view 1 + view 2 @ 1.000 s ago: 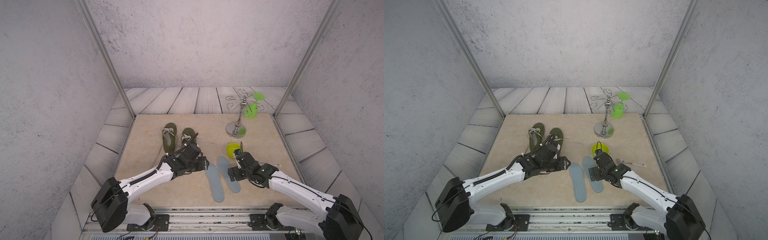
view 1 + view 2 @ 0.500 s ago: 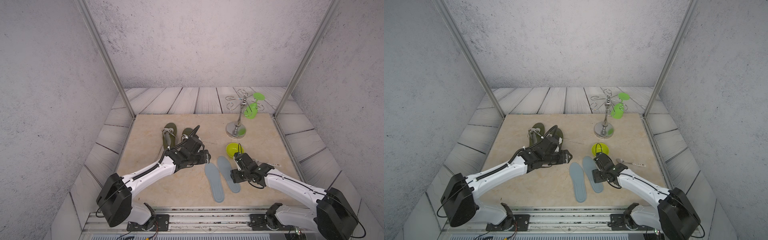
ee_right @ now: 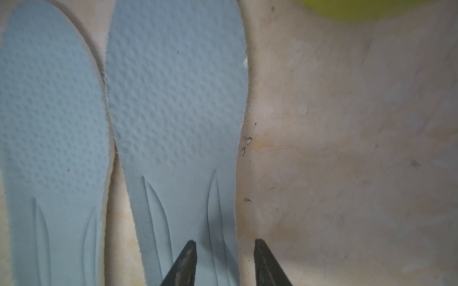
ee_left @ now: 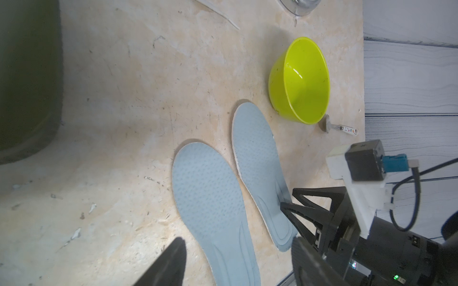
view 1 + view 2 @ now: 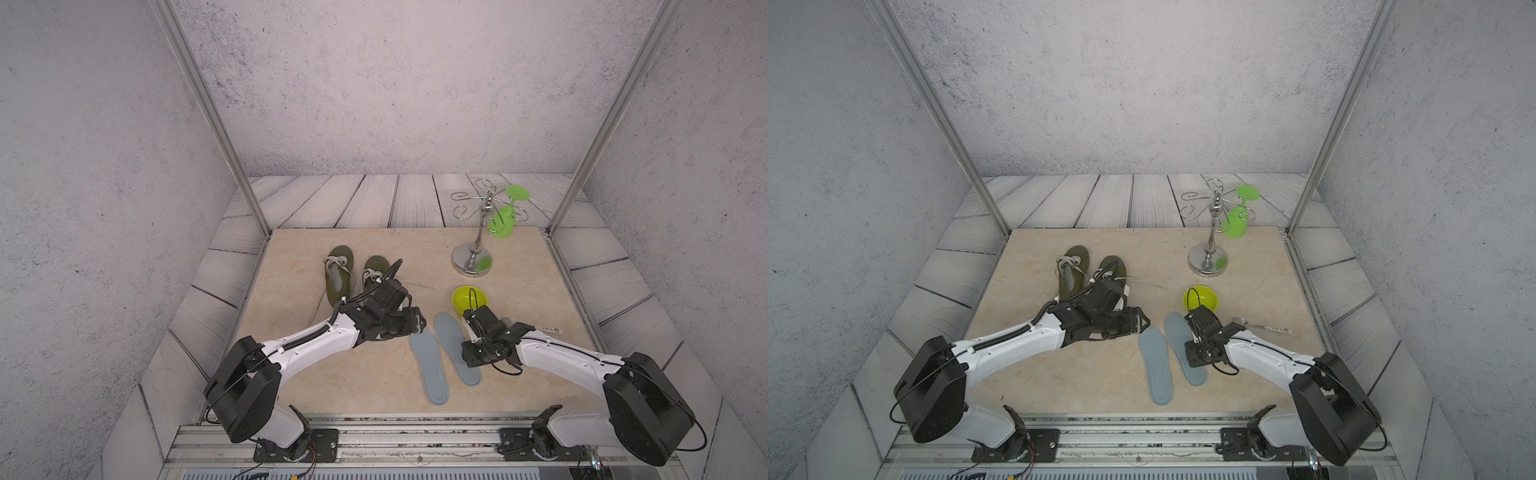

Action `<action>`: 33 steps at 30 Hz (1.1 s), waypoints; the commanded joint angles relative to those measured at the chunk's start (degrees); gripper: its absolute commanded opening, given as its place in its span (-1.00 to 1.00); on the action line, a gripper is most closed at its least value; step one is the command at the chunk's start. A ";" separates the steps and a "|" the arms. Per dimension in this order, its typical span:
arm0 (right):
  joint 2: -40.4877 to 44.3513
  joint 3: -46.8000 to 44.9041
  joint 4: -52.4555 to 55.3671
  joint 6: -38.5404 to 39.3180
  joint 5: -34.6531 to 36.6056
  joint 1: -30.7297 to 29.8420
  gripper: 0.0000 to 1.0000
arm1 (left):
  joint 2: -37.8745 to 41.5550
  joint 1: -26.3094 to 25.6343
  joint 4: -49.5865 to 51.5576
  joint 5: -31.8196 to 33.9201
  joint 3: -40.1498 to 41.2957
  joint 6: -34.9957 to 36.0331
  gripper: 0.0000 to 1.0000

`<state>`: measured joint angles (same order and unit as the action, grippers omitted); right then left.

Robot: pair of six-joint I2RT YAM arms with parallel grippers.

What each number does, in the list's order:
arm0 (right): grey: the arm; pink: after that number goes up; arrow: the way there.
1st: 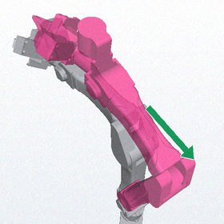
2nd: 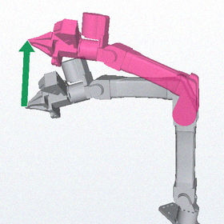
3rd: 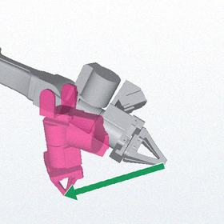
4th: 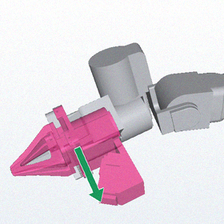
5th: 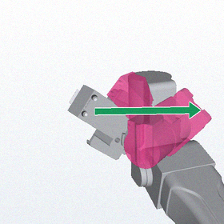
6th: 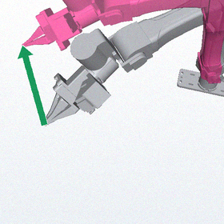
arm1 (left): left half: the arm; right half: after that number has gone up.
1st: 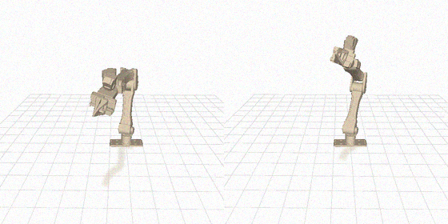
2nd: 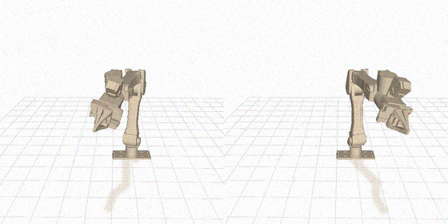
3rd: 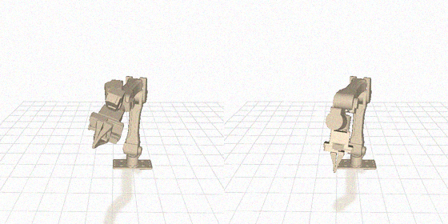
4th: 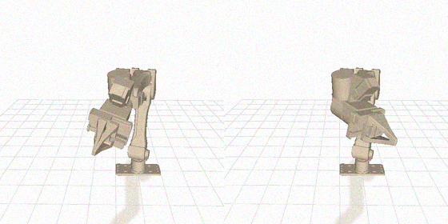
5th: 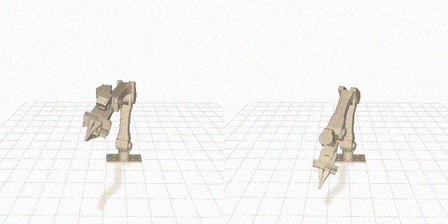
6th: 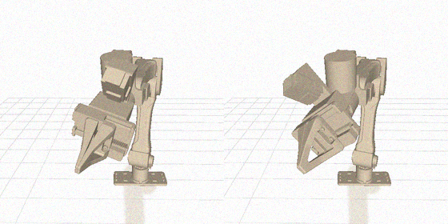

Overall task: Insert the insole into the shoe
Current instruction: Pick up the insole from the center of the board.

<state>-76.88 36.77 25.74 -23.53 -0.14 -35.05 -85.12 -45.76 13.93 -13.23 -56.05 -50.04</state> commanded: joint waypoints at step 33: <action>-0.07 4.79 4.93 2.92 -5.13 0.24 -1.00 | -1.81 0.14 -3.82 -1.62 2.35 -2.94 0.37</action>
<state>-79.70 40.49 28.29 -20.84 -5.04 -34.70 -87.29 -45.76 10.79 -14.83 -54.83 -51.96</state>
